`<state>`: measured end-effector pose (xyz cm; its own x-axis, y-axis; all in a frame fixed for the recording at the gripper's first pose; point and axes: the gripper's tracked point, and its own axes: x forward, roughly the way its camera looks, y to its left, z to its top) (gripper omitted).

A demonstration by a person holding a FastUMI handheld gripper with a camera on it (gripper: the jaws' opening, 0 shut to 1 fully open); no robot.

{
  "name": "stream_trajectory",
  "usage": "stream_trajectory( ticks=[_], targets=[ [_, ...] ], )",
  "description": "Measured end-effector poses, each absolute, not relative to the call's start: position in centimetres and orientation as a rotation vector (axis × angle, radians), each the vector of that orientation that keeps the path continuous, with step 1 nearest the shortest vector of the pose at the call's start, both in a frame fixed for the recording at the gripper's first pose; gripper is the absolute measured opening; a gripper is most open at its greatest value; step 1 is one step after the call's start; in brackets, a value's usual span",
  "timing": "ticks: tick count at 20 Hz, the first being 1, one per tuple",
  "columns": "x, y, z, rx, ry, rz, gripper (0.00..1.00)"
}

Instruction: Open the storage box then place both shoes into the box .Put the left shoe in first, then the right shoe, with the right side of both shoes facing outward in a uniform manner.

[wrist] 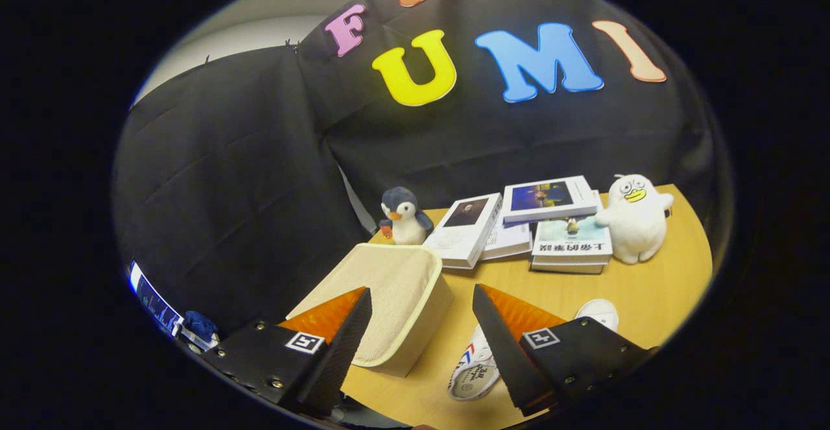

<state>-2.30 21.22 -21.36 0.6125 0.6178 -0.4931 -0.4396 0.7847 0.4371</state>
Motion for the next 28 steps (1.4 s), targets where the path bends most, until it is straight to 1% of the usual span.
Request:
stream_trajectory(
  ticks=[5,9,16,17,18,19,20,21,22,23,24,25,28],
  targets=[
    [-2.4,24.4,-26.6,0.326,0.794,0.688,0.96],
    [-2.1,27.3,-30.4,0.454,0.913,0.727,0.96],
    [-2.0,30.2,-32.1,0.715,1.063,0.730,0.95],
    [-2.0,30.3,-31.9,0.728,1.072,0.735,0.93],
    [-2.2,30.5,-31.8,0.735,1.079,0.741,0.85],
    [-2.2,30.8,-31.6,0.739,1.089,0.737,0.84],
    [-2.3,30.6,-31.4,0.738,1.096,0.729,0.70],
    [-2.4,30.3,-30.7,0.737,1.108,0.737,0.60],
    [-2.2,30.4,-30.3,0.752,1.113,0.742,0.44],
    [-1.9,30.4,-29.8,0.768,1.117,0.735,0.30],
    [-1.8,30.4,-29.6,0.765,1.123,0.736,0.11],
    [-1.8,30.4,-29.0,0.762,1.122,0.755,0.08],
    [-1.7,30.8,-26.1,0.770,1.084,0.789,0.08]
  ],
)
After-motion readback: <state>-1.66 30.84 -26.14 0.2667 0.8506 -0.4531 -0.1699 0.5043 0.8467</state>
